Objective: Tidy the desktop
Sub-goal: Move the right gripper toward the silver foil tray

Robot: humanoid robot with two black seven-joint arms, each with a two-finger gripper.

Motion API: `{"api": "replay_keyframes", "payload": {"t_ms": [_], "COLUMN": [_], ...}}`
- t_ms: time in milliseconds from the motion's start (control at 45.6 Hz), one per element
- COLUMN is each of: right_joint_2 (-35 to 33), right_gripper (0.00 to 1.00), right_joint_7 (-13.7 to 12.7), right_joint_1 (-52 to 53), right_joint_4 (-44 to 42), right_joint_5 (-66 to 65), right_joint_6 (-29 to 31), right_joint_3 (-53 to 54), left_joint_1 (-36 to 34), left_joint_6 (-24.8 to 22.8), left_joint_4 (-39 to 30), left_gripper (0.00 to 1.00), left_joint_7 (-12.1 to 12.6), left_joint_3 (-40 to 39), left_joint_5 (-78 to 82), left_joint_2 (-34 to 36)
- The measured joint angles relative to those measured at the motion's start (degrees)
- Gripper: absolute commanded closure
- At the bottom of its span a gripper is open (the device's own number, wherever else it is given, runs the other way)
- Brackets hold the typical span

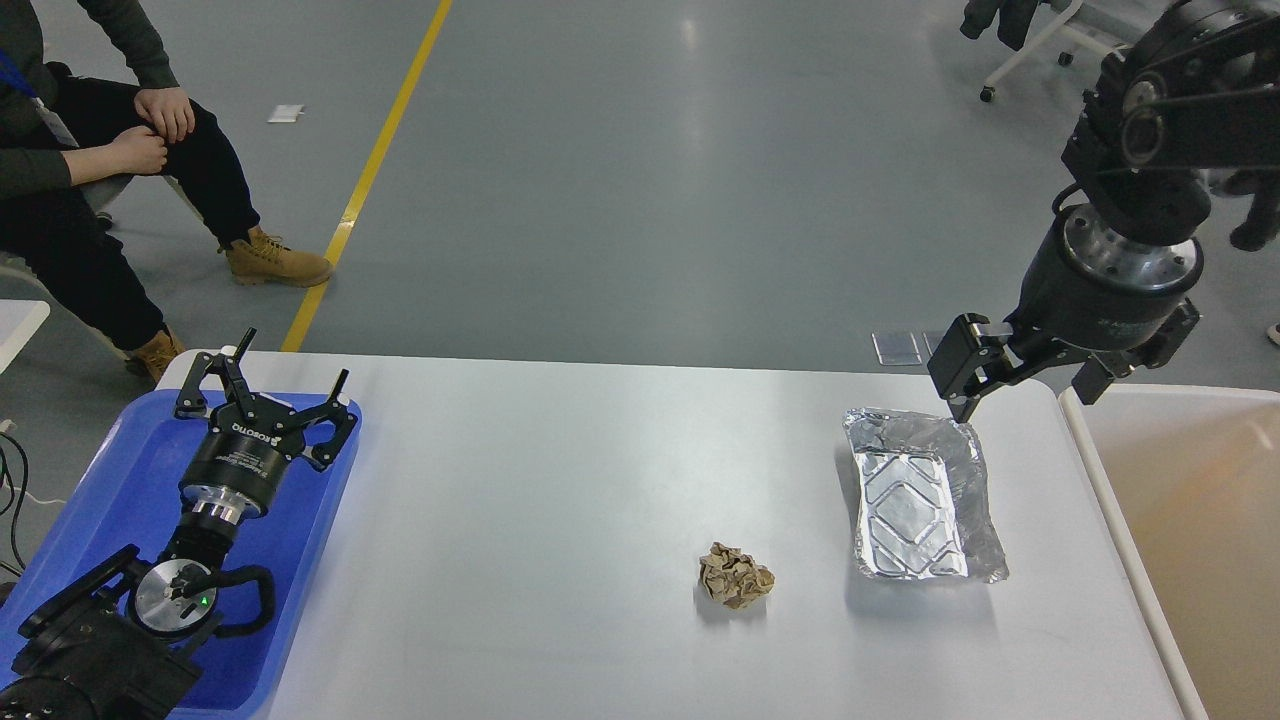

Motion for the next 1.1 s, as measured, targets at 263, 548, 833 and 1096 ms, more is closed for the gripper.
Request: {"api": "replay_keyframes", "payload": {"t_ms": [263,548,833,1096], "right_joint_2": [-0.1,-0.1,0.2,0.2], "right_gripper": [0.0,0.0,0.0,0.0], "right_joint_7": [0.0,0.1,0.1,0.2], "right_joint_1": [-0.7,-3.4,-9.2,-21.3], "right_joint_4": [-0.2,-2.3,-8.9,-23.2], "right_joint_5": [-0.4,-0.6,-0.8,-4.1], "right_joint_6": [0.1,-0.2,-0.9,-1.6], "right_joint_3": [0.1,2.0,3.7,7.6], "left_joint_1": [0.0,-0.1,-0.1,-0.1], "left_joint_6": [0.0,0.0,-0.1,-0.1], "left_joint_4": [0.0,0.0,0.0,0.0], "left_gripper": [0.01,0.01,0.01,0.01], "left_joint_7": [0.0,0.0,0.0,0.0], "left_joint_3": [0.0,0.0,0.0,0.0], "left_joint_5": [0.0,0.0,0.0,0.0], "left_joint_2": [0.0,0.0,0.0,0.0]}}
